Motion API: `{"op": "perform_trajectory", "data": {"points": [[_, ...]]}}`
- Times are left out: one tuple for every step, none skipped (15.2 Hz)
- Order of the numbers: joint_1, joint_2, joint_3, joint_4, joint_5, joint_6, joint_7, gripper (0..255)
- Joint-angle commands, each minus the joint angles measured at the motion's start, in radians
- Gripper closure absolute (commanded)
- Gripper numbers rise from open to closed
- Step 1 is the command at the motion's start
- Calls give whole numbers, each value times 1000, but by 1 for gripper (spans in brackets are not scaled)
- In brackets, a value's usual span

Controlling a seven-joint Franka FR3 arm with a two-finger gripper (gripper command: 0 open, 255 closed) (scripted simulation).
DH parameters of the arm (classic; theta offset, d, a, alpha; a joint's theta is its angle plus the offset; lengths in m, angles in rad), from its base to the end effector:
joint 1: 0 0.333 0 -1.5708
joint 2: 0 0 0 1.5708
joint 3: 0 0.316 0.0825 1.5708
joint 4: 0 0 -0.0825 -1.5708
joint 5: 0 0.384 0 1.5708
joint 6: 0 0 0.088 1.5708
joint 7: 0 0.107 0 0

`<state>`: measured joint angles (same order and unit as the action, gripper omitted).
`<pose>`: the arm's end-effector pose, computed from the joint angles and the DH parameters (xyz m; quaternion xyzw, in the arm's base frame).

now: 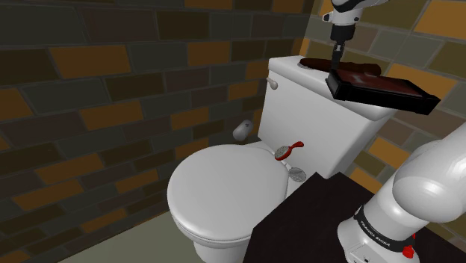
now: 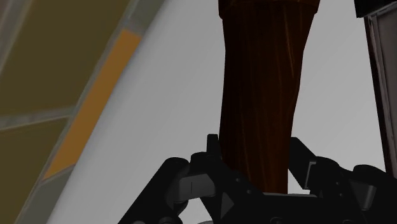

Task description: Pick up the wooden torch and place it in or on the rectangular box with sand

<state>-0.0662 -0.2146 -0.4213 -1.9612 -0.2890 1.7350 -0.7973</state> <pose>0.4205 -0.2698 0.5569 0.9780 0.1836 -0.0696 0.0709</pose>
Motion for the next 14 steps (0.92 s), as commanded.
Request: {"op": "perform_trajectory", "data": {"points": [[0,0,0,0,0,0,0,255],[0,0,0,0,0,0,0,255],[0,0,0,0,0,0,0,255],[0,0,0,0,0,0,0,255],[0,0,0,0,0,0,0,255],[0,0,0,0,0,0,0,255],[0,0,0,0,0,0,0,255],[0,0,0,0,0,0,0,255],[1,0,1,13,1,-13,-2,255],[1,1,2,27,2,-26,-5,255],[2,2,3,41,3,-39,-8,255],[2,3,3,56,4,-52,-11,255],[3,4,4,70,5,-65,-13,255],[3,6,5,85,6,-78,-16,255]]}}
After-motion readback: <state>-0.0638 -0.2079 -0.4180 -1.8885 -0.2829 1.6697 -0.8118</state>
